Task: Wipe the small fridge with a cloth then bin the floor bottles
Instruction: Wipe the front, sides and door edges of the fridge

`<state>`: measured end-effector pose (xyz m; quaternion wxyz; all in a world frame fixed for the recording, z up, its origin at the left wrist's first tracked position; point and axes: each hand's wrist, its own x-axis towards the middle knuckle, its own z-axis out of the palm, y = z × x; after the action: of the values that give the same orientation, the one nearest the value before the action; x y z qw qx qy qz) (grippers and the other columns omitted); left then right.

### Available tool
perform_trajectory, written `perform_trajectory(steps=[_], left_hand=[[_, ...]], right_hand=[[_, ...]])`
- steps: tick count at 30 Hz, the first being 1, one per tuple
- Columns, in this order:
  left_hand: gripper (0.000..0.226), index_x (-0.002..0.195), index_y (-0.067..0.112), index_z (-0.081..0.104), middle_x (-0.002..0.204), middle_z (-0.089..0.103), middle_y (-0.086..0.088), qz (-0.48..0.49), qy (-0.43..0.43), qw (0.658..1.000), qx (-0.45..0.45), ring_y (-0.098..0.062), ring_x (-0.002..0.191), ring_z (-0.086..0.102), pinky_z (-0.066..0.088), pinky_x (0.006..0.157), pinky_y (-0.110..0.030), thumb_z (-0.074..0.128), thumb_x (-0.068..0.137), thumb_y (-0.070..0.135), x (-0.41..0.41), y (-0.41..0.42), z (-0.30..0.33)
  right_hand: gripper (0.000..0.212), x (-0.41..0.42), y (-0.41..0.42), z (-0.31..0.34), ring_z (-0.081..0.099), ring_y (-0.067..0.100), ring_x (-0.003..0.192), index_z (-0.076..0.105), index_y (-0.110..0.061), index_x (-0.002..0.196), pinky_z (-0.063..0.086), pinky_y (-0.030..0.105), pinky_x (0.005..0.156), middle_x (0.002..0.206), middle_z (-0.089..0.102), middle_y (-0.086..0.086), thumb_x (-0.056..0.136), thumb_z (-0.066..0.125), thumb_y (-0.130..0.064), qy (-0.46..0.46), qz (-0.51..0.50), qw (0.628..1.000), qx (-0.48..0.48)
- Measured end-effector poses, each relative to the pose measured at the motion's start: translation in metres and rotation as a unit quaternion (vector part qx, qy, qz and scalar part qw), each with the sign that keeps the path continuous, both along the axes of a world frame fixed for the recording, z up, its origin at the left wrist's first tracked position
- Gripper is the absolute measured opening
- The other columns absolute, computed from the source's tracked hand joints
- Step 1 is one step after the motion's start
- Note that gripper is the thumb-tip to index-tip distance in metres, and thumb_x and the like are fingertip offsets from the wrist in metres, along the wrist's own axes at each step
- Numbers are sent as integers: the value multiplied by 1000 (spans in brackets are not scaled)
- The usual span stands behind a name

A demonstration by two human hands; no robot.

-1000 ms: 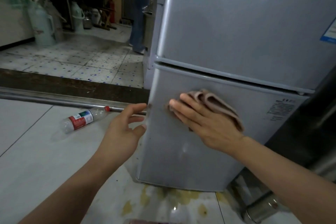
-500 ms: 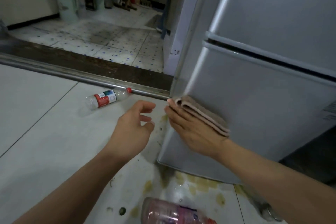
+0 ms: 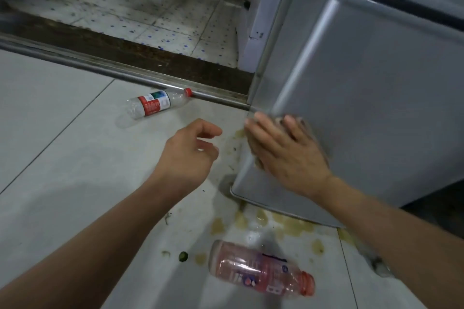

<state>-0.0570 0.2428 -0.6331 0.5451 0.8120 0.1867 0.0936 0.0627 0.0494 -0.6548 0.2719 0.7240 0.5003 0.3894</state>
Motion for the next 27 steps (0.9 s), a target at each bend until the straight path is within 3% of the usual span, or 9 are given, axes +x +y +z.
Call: perform_trajectory(steps=[5, 10, 13, 17, 19, 21, 23, 25, 27], left_hand=[[26, 109, 27, 58, 113, 58, 9, -20, -20, 999, 15, -6, 95, 57, 40, 58, -12, 55, 90, 10, 3, -19, -4], [37, 119, 24, 52, 112, 59, 7, -21, -48, 999, 12, -3, 93, 57, 42, 73, -13, 57, 87, 6, 12, -39, -1], [45, 124, 25, 46, 116, 55, 10, -14, -41, 999, 18, -7, 102, 54, 40, 83, -21, 59, 86, 6, 24, -49, 0], [52, 124, 30, 42, 113, 51, 18, -61, -50, 995, 62, -1, 104, 48, 35, 86, -19, 66, 82, 13, 39, -62, -4], [44, 118, 26, 44, 110, 55, 13, -58, -64, 993, 83, -5, 101, 52, 37, 84, -20, 67, 82, 15, 46, -66, -6], [32, 109, 23, 46, 106, 57, 7, -33, -80, 990, 116, -10, 97, 56, 39, 82, -22, 65, 83, 18, 52, -68, -8], [28, 105, 21, 45, 107, 58, 2, -15, -82, 986, 144, -14, 95, 57, 41, 81, -27, 64, 85, 22, 58, -71, -10], [27, 103, 21, 45, 105, 59, 1, -7, -89, 984, 157, -15, 93, 57, 41, 79, -28, 64, 85, 24, 61, -71, -13], [27, 100, 23, 43, 101, 59, 4, -12, -86, 983, 161, -13, 90, 57, 40, 77, -28, 65, 85, 26, 63, -69, -16]], right_hand=[[79, -15, -17, -46, 17, 19, 145, 20, -12, 150, 5, 40, 120, 158, 18, 4, 85, 62, -24, 51, -15, 991, -120], [53, 0, -46, 24, 33, 26, 139, 41, -15, 140, 15, 44, 113, 152, 31, 8, 90, 56, -15, -23, 61, 990, 127], [58, 15, -66, 70, 28, 30, 140, 43, -16, 140, 5, 49, 115, 148, 29, 11, 90, 60, -39, -95, 46, 962, 254], [45, 20, -64, 53, 35, 30, 133, 57, -16, 130, 16, 48, 114, 140, 40, 10, 91, 57, -39, -97, 63, 924, 364], [39, 15, -71, 10, 41, 28, 132, 60, -15, 124, 22, 44, 112, 139, 46, 6, 86, 65, -21, -34, 86, 950, 297], [47, 5, -88, -35, 44, 19, 133, 61, -16, 127, 34, 36, 107, 142, 49, 0, 80, 69, -14, 37, 73, 989, 125], [47, -2, -106, -63, 45, 13, 131, 56, -14, 131, 37, 29, 107, 142, 47, -4, 85, 54, -4, 77, 53, 996, -14], [53, -1, -116, -69, 39, 14, 136, 47, -12, 139, 22, 31, 115, 148, 39, -3, 93, 24, 2, 66, 53, 995, -51], [48, 4, -121, -51, 34, 18, 137, 43, -16, 139, 16, 37, 116, 149, 34, -1, 96, 25, -3, 55, 77, 995, 11]])
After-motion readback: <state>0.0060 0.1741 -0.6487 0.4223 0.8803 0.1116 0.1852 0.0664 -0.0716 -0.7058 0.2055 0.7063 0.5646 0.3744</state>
